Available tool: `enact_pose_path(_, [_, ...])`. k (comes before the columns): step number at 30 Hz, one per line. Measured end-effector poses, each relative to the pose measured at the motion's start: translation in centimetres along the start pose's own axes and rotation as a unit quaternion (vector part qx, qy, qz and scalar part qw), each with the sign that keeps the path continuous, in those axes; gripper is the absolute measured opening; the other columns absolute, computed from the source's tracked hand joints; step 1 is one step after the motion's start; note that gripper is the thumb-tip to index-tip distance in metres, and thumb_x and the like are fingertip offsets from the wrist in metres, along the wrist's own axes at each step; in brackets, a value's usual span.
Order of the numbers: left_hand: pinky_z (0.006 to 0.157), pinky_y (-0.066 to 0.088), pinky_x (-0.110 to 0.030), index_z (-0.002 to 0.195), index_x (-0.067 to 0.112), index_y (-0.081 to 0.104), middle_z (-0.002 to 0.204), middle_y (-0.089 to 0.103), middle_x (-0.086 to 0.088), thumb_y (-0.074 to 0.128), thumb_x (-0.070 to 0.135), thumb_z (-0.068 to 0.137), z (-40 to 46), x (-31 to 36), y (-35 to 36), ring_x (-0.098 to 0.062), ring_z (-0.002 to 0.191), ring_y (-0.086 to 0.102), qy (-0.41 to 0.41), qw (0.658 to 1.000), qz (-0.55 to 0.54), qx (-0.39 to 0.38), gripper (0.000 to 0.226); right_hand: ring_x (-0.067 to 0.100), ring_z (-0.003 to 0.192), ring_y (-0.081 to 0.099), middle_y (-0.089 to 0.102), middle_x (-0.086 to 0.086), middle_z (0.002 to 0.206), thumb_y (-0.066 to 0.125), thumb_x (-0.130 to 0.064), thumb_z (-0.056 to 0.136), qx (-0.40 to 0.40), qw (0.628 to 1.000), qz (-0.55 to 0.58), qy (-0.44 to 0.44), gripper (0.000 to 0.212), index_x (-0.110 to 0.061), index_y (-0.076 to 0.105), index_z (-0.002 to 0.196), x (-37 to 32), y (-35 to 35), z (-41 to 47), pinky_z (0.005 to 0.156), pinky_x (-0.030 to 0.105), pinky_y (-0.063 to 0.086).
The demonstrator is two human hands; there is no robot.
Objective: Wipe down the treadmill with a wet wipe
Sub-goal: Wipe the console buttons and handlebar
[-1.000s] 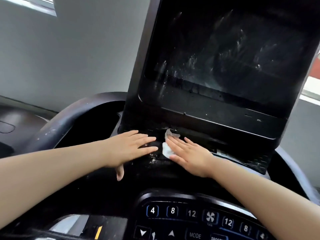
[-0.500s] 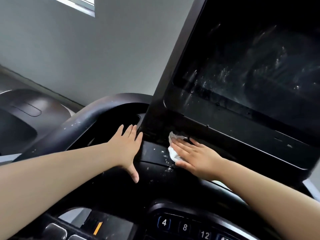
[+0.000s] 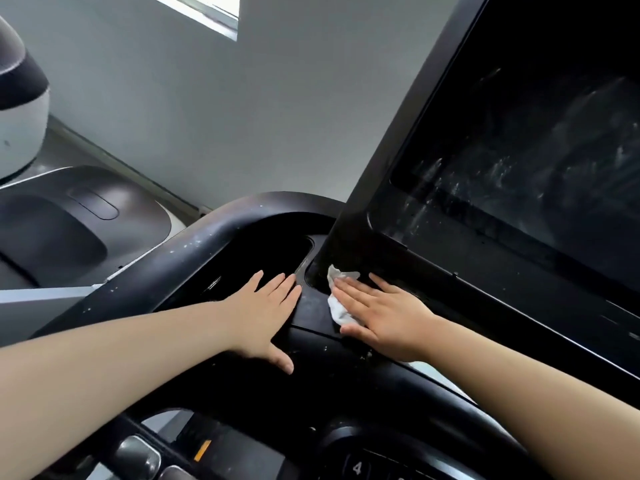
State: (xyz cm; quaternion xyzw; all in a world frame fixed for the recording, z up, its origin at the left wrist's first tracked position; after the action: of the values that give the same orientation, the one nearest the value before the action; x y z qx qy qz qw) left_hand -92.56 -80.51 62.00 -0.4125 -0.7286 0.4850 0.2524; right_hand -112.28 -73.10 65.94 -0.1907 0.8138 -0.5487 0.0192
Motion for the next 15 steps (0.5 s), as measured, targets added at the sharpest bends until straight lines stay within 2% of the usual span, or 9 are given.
enact_pose_path(3, [0.115,-0.008,-0.046,0.147,0.008,-0.018,0.155,-0.019,-0.015,0.054,0.076,0.071,-0.3,-1.3,0.4,-0.028,0.144,-0.017,0.021,1.000,-0.010,-0.016,0.124,0.002,0.141,-0.015,-0.009,-0.006,0.158,-0.014,-0.069,0.079,0.008,1.000,-0.005,0.005,0.089,-0.019,-0.002,0.152,-1.3,-0.6,2.1,0.110,0.026,-0.017])
enact_pose_path(6, [0.114,-0.008,-0.046,0.147,0.009,-0.018,0.155,-0.021,-0.016,0.066,0.070,0.066,-0.6,-2.3,0.9,-0.029,0.143,-0.018,0.030,0.999,0.009,-0.029,0.132,0.007,0.144,-0.010,-0.004,-0.003,0.159,0.008,-0.056,0.097,0.019,1.000,0.009,0.010,0.067,-0.018,0.001,0.152,-3.6,-0.6,4.5,0.114,0.030,-0.012])
enact_pose_path(8, [0.115,-0.007,-0.046,0.147,0.007,-0.019,0.154,-0.021,-0.017,0.069,0.066,0.065,-0.7,-2.6,1.1,-0.029,0.143,-0.018,0.033,0.999,0.022,-0.032,0.134,0.007,0.145,-0.008,-0.003,-0.003,0.159,0.014,-0.052,0.100,0.024,0.999,0.024,0.010,0.063,-0.020,0.002,0.152,-4.3,-0.5,4.9,0.114,0.030,-0.011])
enact_pose_path(10, [0.115,-0.007,-0.046,0.145,0.005,-0.021,0.154,-0.022,-0.017,0.069,0.065,0.066,-0.8,-2.5,1.2,-0.029,0.143,-0.018,0.038,0.998,0.032,-0.030,0.134,0.005,0.144,-0.008,-0.004,-0.006,0.159,0.010,-0.055,0.097,0.020,0.999,0.024,0.004,0.065,-0.022,0.001,0.152,-4.0,-0.3,3.5,0.113,0.028,-0.012])
enact_pose_path(15, [0.115,-0.008,-0.046,0.143,-0.001,-0.023,0.153,-0.026,-0.015,0.065,0.066,0.069,-0.9,-2.3,1.2,-0.026,0.142,-0.023,0.057,0.995,0.071,-0.029,0.133,0.000,0.143,-0.006,-0.008,-0.011,0.158,-0.026,-0.074,0.065,-0.034,0.998,0.043,0.032,0.102,-0.025,-0.005,0.151,-0.4,0.7,-2.9,0.113,0.025,-0.009])
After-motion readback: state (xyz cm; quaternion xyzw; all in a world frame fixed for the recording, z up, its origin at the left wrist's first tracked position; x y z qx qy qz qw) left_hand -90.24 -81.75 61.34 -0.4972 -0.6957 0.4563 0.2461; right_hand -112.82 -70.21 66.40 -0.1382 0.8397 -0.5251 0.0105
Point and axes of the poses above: each hand's wrist, its own z-axis towards the middle knuckle, its own y-axis out of the palm, x = y × z, the point moved 1 cm from there along z, towards the middle knuckle
